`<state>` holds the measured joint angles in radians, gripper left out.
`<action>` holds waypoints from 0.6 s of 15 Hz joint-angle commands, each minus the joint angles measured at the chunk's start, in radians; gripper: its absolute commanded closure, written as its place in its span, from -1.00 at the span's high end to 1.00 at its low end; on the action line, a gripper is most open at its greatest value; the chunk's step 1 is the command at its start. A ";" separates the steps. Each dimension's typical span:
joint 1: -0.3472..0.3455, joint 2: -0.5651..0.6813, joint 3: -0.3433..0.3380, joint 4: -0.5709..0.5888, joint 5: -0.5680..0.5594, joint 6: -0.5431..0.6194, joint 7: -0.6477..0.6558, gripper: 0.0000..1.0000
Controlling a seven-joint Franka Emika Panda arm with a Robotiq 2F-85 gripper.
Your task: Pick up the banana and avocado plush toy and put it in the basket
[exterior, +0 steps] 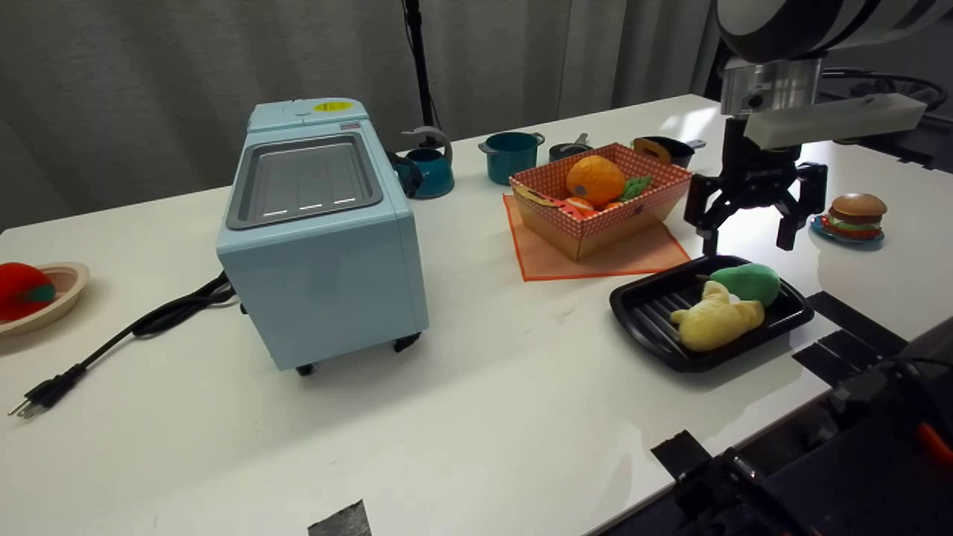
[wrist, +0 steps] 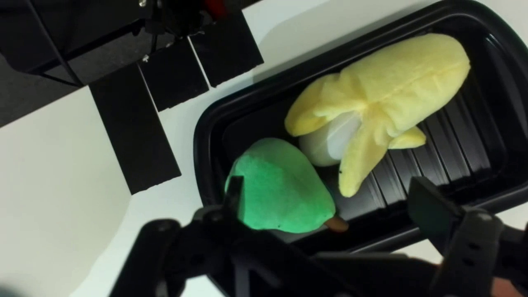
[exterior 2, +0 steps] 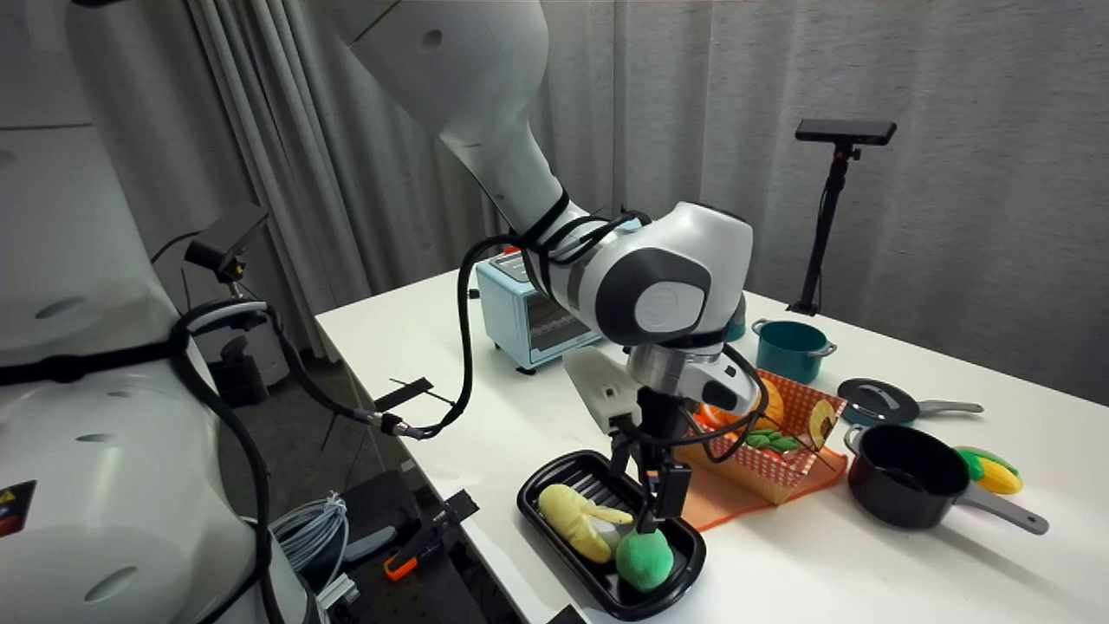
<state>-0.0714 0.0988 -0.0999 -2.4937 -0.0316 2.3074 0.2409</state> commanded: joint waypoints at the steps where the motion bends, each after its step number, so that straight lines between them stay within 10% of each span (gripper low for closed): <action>1: 0.003 0.056 -0.005 0.013 -0.033 0.040 0.028 1.00; 9: 0.009 0.158 -0.033 0.039 -0.050 0.131 0.080 1.00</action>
<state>-0.0713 0.2154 -0.1116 -2.4800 -0.0544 2.4108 0.2866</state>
